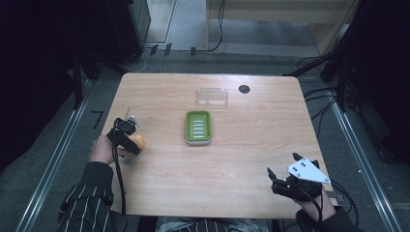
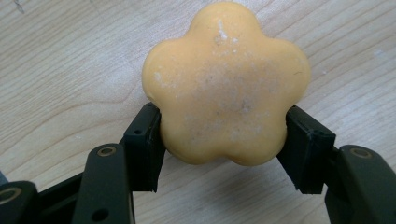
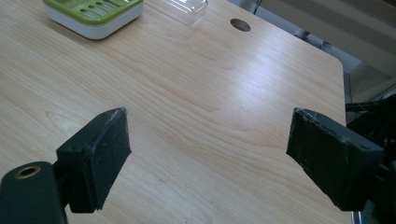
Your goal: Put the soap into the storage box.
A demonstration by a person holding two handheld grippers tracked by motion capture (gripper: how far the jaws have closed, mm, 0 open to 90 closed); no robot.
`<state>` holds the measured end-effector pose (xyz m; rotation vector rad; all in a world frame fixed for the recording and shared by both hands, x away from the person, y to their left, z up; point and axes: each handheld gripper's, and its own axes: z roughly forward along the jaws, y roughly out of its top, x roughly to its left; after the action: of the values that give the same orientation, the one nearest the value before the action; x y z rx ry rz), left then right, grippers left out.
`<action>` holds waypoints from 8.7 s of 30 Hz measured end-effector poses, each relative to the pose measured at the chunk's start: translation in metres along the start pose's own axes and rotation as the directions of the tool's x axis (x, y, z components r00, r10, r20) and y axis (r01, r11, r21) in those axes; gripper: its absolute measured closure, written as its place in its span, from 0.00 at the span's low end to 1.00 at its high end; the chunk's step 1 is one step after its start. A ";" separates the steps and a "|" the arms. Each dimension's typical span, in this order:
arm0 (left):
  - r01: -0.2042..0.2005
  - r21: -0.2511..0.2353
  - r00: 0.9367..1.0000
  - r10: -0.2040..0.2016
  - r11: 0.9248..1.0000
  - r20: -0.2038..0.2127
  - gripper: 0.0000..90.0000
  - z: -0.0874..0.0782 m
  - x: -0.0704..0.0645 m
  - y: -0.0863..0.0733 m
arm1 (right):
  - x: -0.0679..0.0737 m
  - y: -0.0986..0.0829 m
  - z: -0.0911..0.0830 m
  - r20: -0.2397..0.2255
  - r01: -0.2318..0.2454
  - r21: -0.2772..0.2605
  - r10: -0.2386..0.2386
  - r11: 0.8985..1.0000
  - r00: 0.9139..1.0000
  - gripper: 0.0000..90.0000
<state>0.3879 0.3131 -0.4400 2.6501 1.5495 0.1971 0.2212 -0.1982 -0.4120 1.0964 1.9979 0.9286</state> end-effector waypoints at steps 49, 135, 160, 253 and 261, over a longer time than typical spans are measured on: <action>-0.183 -0.044 0.983 0.184 0.982 0.026 0.44 -0.041 -0.058 0.031 | 0.000 0.000 0.001 0.000 0.004 0.004 -0.004 1.000 1.000 0.15; -0.389 -0.127 0.918 0.396 0.912 0.031 0.44 -0.051 -0.117 0.138 | 0.000 0.000 0.001 0.000 0.009 0.004 -0.009 1.000 1.000 0.15; -0.420 -0.110 0.905 0.425 0.901 0.018 0.44 -0.023 -0.130 0.161 | 0.000 0.000 0.001 0.000 0.007 0.005 -0.007 1.000 1.000 0.15; -0.389 -0.105 0.921 0.390 0.915 -0.019 0.00 -0.048 -0.132 0.112 | 0.000 0.000 0.000 -0.004 0.003 -0.001 -0.003 1.000 1.000 0.15; -0.373 -0.079 0.928 0.373 0.924 -0.013 0.00 -0.046 -0.127 0.083 | 0.000 0.000 0.000 -0.002 0.005 -0.001 -0.005 1.000 1.000 0.15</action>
<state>0.3911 0.1616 -0.3940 2.8518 0.9942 0.2681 0.2212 -0.1981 -0.4119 1.0895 2.0010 0.9283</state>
